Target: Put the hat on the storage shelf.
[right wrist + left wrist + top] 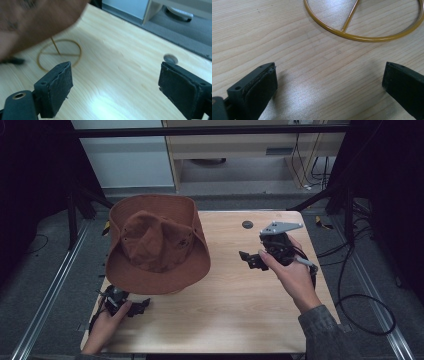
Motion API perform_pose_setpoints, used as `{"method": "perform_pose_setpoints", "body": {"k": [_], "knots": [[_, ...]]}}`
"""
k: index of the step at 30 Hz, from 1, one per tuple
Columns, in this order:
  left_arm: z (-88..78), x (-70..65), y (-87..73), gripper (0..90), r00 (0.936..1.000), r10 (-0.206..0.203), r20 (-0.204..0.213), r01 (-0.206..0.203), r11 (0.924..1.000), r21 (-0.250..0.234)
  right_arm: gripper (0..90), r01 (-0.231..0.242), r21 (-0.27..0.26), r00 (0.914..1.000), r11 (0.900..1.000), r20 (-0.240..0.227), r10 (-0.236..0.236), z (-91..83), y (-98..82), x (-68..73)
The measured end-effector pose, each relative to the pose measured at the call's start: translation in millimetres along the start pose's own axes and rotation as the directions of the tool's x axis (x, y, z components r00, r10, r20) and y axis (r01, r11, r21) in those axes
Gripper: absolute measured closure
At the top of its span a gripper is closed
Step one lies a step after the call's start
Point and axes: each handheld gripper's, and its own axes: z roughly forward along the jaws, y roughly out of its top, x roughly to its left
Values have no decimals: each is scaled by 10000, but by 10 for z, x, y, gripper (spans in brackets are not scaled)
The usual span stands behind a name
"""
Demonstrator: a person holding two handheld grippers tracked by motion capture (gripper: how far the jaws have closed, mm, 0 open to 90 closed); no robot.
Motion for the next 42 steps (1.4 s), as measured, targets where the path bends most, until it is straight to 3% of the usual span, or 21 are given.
{"method": "perform_pose_setpoints", "body": {"k": [9, 15, 21, 26, 33, 37, 41, 42], "knots": [[-1, -1, 0, 0, 10000, -4, -6, 4, 10000, -2, 137, -108, 473, 9997, 9988, 223, 97, 120, -605, -106], [0, -2, -1, 0, 10000, -7, -7, 7, 10000, -5, 136, -107, 1058, 9987, 9943, 511, 54, 211, -919, -152], [-3, 1, 0, 0, 10000, 49, -5, -49, 10000, 44, 138, -846, 1206, 9941, 9891, 775, 756, 338, -1267, -248], [-7, 2, 0, 0, 10000, 87, -10, -87, 9999, 84, 138, -1534, 1275, 9847, 9799, 1024, 1408, 441, -1555, -337], [-8, 3, 0, 0, 9999, 113, -27, -113, 9999, 88, 132, -1926, 1269, 9733, 9730, 1511, 1729, 519, -1721, -391], [-8, 0, -1, 0, 10000, 82, -15, -81, 9999, 85, 129, -2284, 1335, 9647, 9644, 1642, 2057, 581, -1783, -390], [-8, -1, -2, 0, 10000, 80, -15, -80, 9999, 87, 117, -2104, 1186, 9625, 9704, 1990, 1843, 636, -1821, -358], [-8, -1, -2, 0, 10000, 80, -15, -79, 9999, 87, 117, -2203, 1215, 9605, 9678, 1997, 1935, 639, -1815, -343]]}}
